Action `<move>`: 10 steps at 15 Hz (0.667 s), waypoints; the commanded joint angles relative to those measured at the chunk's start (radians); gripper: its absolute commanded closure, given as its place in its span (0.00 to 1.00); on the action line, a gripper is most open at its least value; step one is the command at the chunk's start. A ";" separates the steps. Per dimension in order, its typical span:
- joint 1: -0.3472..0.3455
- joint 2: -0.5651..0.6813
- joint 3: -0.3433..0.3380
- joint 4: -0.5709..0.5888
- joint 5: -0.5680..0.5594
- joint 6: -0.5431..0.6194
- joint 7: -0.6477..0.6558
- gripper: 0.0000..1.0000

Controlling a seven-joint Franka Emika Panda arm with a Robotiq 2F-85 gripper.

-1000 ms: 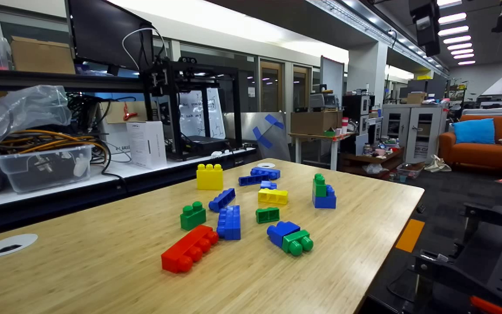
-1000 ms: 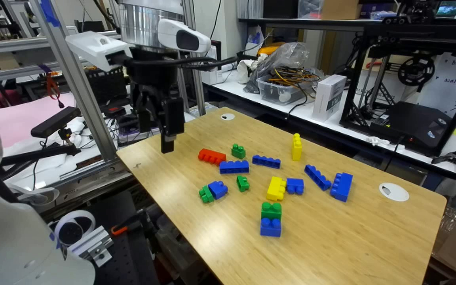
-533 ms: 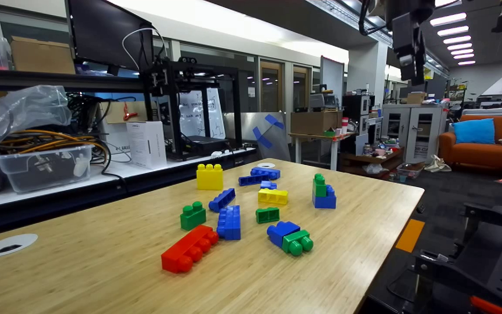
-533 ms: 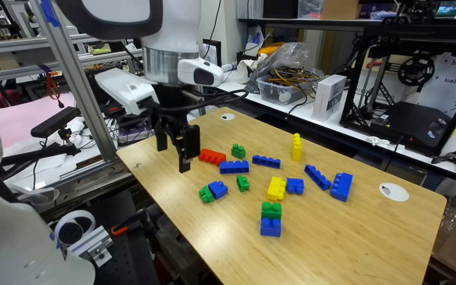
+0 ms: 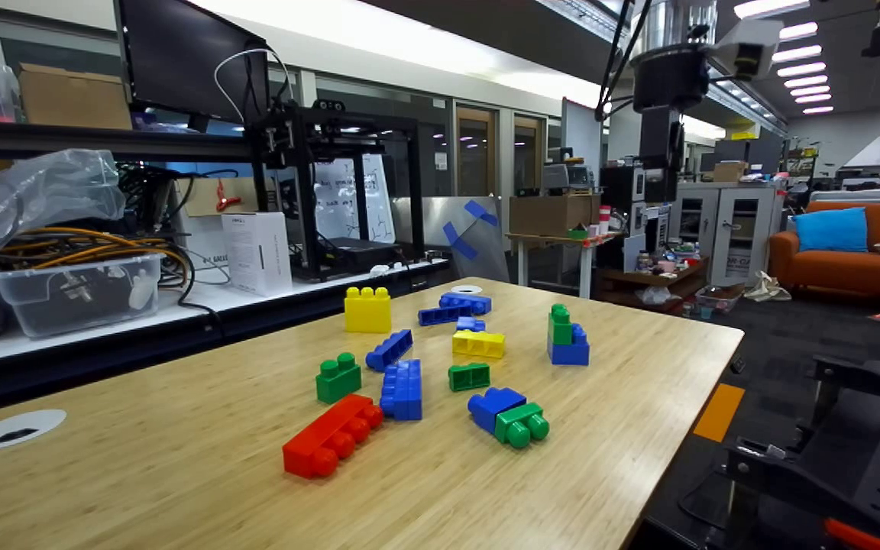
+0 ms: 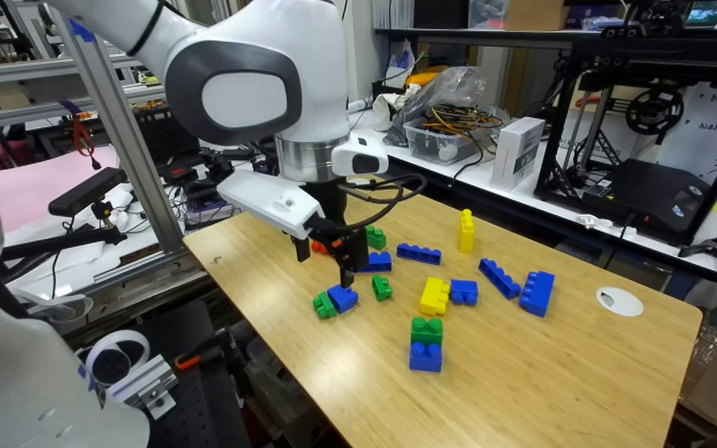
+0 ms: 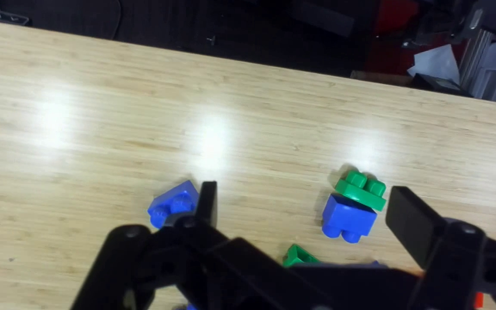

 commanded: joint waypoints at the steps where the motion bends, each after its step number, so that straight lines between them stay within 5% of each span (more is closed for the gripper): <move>1: 0.012 0.152 -0.026 0.063 -0.006 0.103 -0.096 0.00; 4: 0.001 0.268 -0.028 0.143 0.012 0.125 -0.135 0.00; 5: -0.007 0.196 -0.013 0.085 0.002 0.129 -0.099 0.00; 10: -0.008 0.208 -0.010 0.097 0.002 0.127 -0.098 0.00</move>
